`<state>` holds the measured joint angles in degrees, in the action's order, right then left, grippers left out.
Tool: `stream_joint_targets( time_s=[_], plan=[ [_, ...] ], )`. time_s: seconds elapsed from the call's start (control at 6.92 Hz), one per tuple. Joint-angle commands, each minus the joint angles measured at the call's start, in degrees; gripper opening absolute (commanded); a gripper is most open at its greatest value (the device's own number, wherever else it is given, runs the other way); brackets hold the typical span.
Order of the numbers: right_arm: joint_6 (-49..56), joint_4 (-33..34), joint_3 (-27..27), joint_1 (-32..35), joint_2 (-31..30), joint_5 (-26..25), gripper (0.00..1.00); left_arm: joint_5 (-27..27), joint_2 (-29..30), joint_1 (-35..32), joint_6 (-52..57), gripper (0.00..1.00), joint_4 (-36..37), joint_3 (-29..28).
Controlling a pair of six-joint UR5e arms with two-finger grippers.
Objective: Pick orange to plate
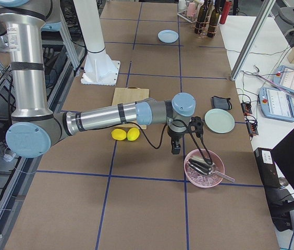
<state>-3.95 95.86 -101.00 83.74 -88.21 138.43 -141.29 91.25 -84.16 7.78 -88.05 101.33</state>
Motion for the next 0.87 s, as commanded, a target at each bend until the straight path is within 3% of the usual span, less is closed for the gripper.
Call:
stream_joint_targets(
  time_s=[0.0,0.29,0.58,0.72],
  plan=[
    [-0.1,-0.2,-0.3,-0.1,-0.2,0.2,1.0,-0.6,0.3,9.2,-15.7,1.0,-19.2,-8.2],
    [-0.2,-0.1,-0.3,-0.1,-0.4,1.2,1.0,3.0,0.2,13.7,-31.7,0.99,-34.8,-14.5],
    [-0.1,-0.1,-0.2,-0.2,-0.4,1.5,1.0,9.7,0.2,19.2,-34.8,0.96,-36.0,-15.4],
    [0.0,-0.1,0.0,-0.2,-0.4,1.5,1.0,9.9,1.0,21.8,-36.4,0.96,-35.9,-16.5]
  ],
)
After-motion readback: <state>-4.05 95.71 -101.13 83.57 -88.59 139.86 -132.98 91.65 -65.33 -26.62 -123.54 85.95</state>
